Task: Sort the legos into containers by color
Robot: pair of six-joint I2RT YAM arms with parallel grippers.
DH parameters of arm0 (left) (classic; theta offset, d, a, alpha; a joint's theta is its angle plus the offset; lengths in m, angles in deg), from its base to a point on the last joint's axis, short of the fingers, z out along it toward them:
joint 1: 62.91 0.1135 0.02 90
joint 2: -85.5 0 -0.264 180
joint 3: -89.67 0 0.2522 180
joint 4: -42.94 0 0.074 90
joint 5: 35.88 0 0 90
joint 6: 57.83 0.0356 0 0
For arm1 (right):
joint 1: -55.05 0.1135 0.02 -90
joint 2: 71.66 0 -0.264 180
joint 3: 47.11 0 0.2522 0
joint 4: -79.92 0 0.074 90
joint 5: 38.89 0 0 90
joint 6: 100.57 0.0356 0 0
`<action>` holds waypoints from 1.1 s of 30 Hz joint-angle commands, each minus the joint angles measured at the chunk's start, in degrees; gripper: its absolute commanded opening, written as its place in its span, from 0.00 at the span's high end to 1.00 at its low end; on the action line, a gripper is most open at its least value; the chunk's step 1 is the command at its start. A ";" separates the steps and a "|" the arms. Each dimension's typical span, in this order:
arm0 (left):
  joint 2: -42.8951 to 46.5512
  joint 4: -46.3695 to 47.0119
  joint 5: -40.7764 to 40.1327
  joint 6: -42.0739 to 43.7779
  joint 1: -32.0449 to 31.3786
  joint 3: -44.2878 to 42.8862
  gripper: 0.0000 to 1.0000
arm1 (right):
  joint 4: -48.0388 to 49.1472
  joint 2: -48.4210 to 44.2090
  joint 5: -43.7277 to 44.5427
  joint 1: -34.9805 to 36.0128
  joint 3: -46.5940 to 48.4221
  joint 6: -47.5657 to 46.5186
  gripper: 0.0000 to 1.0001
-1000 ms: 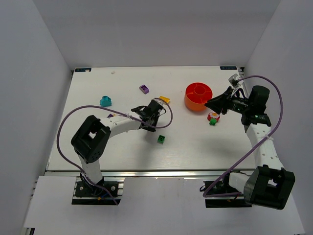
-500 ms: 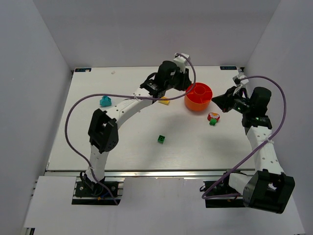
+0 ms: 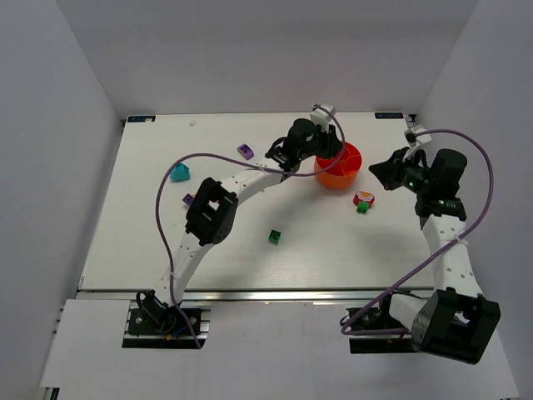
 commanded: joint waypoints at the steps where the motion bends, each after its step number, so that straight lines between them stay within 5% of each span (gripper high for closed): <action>1: 1.23 5.53 -0.48 -1.34 -0.68 -3.93 0.97 | 0.29 -1.59 -0.54 -0.86 1.79 -0.15 1.00; 15: 1.23 3.69 -0.05 0.24 -0.68 -0.59 0.87 | 0.46 -1.15 -2.47 -2.79 1.70 0.11 1.00; 33: 2.72 0.44 1.36 1.65 -0.68 1.35 0.56 | 0.73 -0.54 -3.88 -4.29 1.44 0.64 1.00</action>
